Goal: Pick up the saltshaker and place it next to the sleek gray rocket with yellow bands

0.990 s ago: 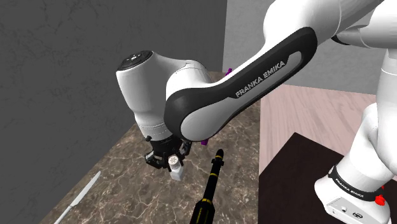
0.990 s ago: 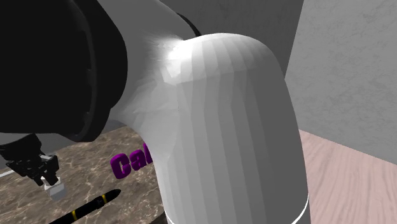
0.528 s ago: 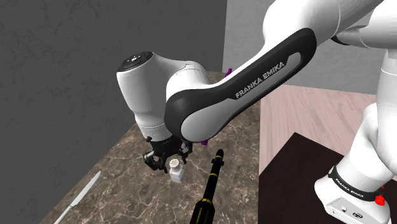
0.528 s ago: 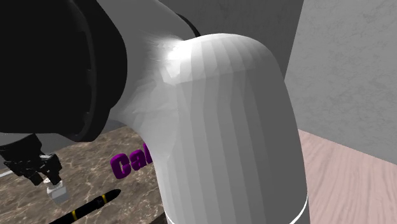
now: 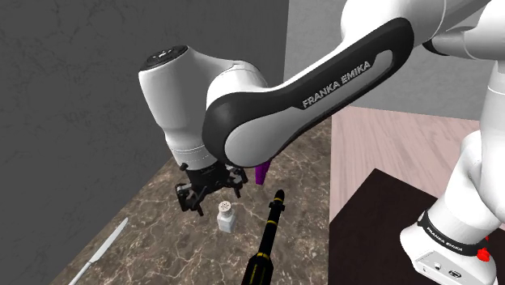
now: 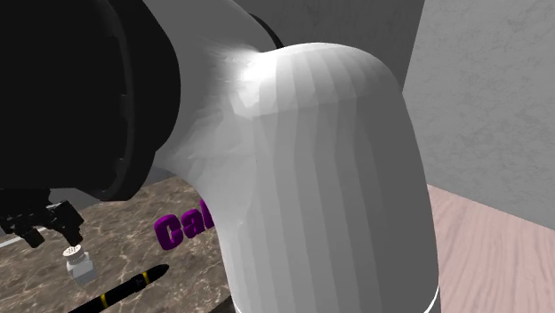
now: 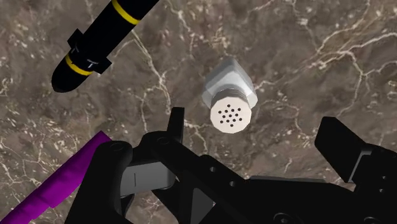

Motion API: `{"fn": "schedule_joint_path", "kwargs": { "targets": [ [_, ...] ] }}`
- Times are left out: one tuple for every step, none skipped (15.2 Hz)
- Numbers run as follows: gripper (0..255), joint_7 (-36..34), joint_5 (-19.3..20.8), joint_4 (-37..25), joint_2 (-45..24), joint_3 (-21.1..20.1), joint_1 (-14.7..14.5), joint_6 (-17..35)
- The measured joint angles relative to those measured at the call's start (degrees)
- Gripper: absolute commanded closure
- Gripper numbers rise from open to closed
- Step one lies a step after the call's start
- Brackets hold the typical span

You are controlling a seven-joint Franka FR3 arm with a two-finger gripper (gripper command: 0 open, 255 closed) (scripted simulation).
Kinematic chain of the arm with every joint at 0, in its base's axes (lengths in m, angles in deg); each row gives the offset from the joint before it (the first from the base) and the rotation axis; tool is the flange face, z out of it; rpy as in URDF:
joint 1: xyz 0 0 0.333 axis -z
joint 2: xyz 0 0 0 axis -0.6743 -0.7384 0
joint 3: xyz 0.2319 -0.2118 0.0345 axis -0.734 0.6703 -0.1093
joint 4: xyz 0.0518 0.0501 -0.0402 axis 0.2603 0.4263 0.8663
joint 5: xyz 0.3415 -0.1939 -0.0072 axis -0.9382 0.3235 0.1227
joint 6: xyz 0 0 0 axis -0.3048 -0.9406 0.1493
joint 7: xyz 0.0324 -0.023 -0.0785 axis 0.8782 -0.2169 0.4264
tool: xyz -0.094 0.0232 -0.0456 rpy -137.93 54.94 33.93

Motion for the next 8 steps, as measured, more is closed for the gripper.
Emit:
{"fn": "schedule_joint_path", "kwargs": {
  "targets": [
    [0,0.2,-0.4,-0.8,0.6,-0.2,0.0,-1.3],
    [0,0.4,-0.5,-1.5,0.7,-0.2,0.0,-2.1],
    [0,0.5,-0.5,-2.0,0.6,-0.2,0.0,-2.5],
    [0,0.5,-0.5,-2.2,0.6,-0.2,0.0,-2.7],
    [0,0.5,-0.5,-2.4,0.6,-0.2,0.0,-2.9],
    [0,0.5,-0.5,-2.5,0.6,-0.2,-0.1,-3.0],
    [0,0.5,-0.5,-2.5,0.6,-0.2,-0.1,-3.0],
    [0,0.5,-0.5,-2.6,0.5,-0.2,-0.1,-3.1]
  ]
}}
